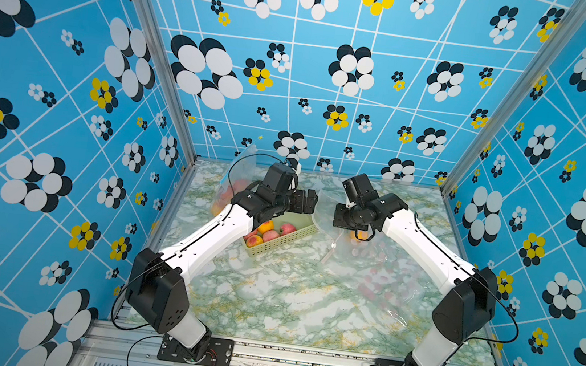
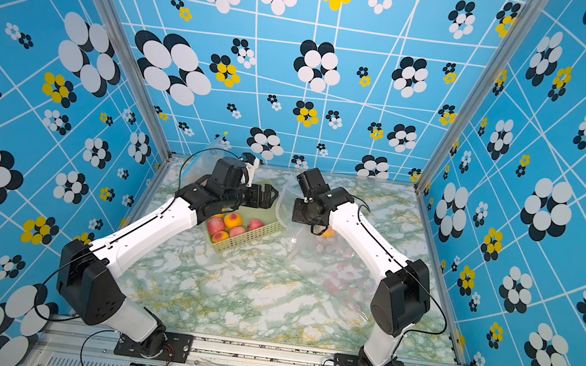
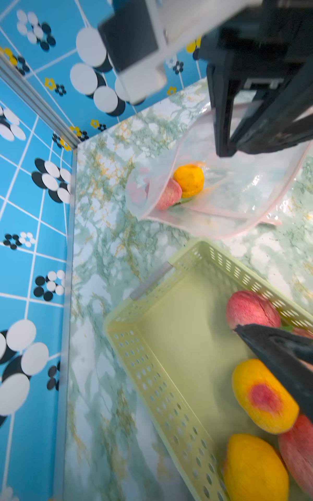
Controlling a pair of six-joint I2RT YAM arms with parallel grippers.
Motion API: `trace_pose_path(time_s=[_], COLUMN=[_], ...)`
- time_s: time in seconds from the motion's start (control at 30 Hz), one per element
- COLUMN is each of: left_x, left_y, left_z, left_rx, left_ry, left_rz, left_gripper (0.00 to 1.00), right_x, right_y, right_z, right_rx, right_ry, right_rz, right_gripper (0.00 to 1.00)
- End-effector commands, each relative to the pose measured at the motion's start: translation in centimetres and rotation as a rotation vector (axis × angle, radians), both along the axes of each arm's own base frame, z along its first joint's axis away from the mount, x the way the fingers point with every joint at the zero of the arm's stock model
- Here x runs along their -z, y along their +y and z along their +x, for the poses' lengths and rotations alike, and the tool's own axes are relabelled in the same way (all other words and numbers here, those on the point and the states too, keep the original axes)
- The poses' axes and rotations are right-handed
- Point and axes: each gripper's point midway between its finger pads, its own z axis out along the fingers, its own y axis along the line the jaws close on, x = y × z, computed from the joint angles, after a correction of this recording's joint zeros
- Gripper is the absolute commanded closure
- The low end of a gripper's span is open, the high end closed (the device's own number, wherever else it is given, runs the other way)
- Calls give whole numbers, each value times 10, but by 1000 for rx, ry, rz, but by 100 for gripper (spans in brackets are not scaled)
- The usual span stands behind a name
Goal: Place the peach in a zip-top bag and seal the zipper
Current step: Pick up the peach from the basket.
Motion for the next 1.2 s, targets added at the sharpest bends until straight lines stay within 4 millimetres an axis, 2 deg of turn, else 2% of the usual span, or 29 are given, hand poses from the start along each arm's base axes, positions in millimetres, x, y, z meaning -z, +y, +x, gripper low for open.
trace_pose_path(time_s=[0.0,0.13,0.5,0.63,0.77,0.93,1.17], left_x=[39,67,134,150,158,179,191], left_y=[41,65,96,101,105,112,117], left_z=[-6,-4,5,8,11,16,20], left_rx=[-71,-109,-110,-107,-107,-110,-114], left_ry=[109,182,374,415,436,488,517], left_rz=[138,231,363,384,401,441,487], left_gripper=[1,0,17,21,21,20,20], right_x=[-2,-1,1,1,2,6,8], right_y=[-5,-4,-4,-4,-1,0,2], right_z=[-3,-3,-3,-3,-3,-3,-3], right_rx=[10,8,7,4,2,1,0], right_ry=[-12,-9,1,0,2,11,17], right_rz=[-11,-10,-18,-17,-7,-4,2], right_gripper=[100,100,100,100,100,100,100])
